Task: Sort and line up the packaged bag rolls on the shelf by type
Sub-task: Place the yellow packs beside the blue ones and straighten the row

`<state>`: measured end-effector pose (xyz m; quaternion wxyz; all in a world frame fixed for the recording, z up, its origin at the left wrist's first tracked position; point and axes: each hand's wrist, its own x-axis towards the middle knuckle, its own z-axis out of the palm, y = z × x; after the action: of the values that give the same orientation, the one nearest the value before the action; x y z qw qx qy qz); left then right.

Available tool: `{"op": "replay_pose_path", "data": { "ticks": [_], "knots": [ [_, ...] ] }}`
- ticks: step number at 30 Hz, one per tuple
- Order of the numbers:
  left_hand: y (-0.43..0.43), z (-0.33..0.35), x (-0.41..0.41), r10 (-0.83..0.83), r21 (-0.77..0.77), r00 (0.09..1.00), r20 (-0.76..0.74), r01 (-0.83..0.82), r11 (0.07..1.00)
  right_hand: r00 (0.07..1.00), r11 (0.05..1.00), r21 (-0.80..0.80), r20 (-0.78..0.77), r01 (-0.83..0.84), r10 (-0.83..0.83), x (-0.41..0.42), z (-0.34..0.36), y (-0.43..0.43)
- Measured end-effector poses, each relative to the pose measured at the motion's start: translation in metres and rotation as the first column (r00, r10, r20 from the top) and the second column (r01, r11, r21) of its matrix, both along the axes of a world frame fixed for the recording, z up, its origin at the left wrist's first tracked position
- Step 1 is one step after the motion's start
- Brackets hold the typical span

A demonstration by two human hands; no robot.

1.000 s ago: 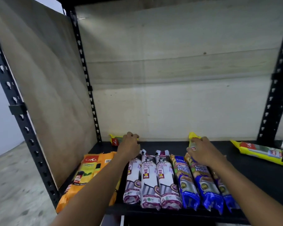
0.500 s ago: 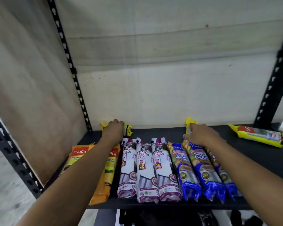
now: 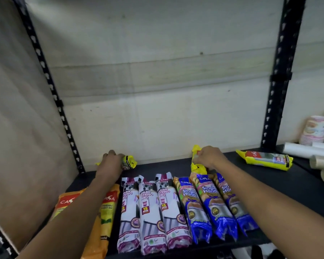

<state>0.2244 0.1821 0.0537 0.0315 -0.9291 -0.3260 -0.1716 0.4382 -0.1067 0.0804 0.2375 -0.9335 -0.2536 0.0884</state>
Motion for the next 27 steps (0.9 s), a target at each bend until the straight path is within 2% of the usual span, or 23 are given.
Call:
{"op": "replay_pose_path", "data": {
  "ticks": [7,11,14,18,22,27],
  "knots": [
    [-0.039,0.026,-0.011,-0.117,-0.049,0.970,0.214,0.130,0.990,0.995,0.930,0.367,-0.098,0.030,0.006,-0.016,0.015,-0.023],
    [-0.063,0.042,-0.016,-0.229,-0.036,0.936,0.268,0.248,0.968,0.999,0.857,0.515,-0.030,-0.013,0.033,-0.023,0.028,-0.045],
    [-0.086,0.050,-0.021,-0.367,-0.036,0.881,0.298,0.395,0.918,0.997,0.809,0.583,0.040,-0.075,0.064,-0.032,0.038,-0.071],
    [-0.120,0.058,-0.025,-0.514,0.008,0.808,0.288,0.535,0.845,0.990,0.802,0.584,0.118,-0.128,0.072,-0.042,0.041,-0.119],
    [-0.155,0.058,-0.020,-0.597,-0.005,0.766,0.238,0.615,0.788,0.980,0.863,0.484,0.192,-0.148,0.061,-0.050,0.025,-0.169],
    [-0.199,0.046,-0.007,-0.636,-0.072,0.754,0.167,0.652,0.754,0.977,0.925,0.368,0.212,-0.093,0.014,-0.063,-0.001,-0.210]
  ]
}}
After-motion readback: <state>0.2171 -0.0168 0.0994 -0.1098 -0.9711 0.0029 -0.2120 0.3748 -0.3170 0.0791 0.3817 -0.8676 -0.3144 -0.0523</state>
